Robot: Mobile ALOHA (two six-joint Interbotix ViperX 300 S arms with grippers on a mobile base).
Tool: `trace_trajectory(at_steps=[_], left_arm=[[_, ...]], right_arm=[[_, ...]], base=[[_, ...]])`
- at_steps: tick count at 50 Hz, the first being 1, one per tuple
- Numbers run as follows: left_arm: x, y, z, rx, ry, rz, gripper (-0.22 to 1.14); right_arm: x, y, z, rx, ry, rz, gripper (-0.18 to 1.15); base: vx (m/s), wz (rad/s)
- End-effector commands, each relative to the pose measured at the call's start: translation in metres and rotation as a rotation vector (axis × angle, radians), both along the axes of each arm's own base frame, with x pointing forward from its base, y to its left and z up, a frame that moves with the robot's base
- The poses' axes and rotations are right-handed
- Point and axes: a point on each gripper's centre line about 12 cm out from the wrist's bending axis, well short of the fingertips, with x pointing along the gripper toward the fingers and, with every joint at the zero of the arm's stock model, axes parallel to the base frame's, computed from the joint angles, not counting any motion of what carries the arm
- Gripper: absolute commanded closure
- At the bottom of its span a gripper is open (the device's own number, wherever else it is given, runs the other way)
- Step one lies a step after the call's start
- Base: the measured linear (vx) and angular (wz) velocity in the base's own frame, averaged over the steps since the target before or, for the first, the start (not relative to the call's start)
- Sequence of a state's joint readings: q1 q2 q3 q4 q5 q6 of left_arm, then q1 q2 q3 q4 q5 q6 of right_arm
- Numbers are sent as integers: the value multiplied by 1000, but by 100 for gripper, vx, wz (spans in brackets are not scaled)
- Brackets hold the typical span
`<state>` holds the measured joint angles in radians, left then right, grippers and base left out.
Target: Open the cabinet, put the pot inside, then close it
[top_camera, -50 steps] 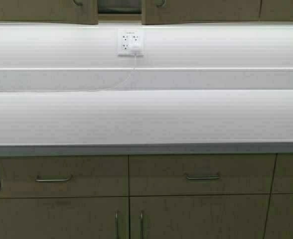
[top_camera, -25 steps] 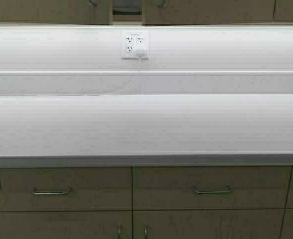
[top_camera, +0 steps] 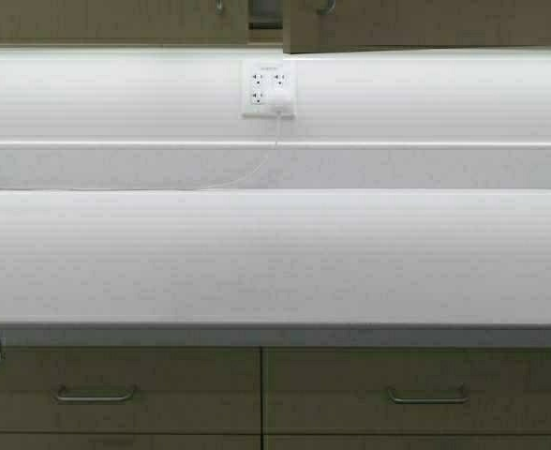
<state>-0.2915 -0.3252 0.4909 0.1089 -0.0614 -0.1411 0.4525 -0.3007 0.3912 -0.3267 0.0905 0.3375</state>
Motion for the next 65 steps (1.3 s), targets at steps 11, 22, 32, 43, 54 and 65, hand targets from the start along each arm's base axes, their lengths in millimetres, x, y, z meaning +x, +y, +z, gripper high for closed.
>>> trace_trajectory(at_steps=[11,22,32,43,54,65], left_arm=[[-28,6,3,-5,-37,-8,89],[-42,11,6,12,-45,-7,89],[-50,14,5,2,-46,-5,89],[-51,14,6,-8,-47,-5,89],[-55,15,3,-9,-39,-4,89],[-56,16,-2,-7,-30,-4,89]], right_arm=[[26,14,20,26,-26,-1,89],[-15,-7,2,6,21,-10,89],[-41,-18,2,10,9,-6,89],[-46,-21,-3,-6,32,-11,89],[-48,-22,-7,-13,39,-11,90],[-49,-22,-9,-13,44,-12,89]], base=[[16,-3],[12,-8],[9,-1],[6,3],[2,2],[1,1]])
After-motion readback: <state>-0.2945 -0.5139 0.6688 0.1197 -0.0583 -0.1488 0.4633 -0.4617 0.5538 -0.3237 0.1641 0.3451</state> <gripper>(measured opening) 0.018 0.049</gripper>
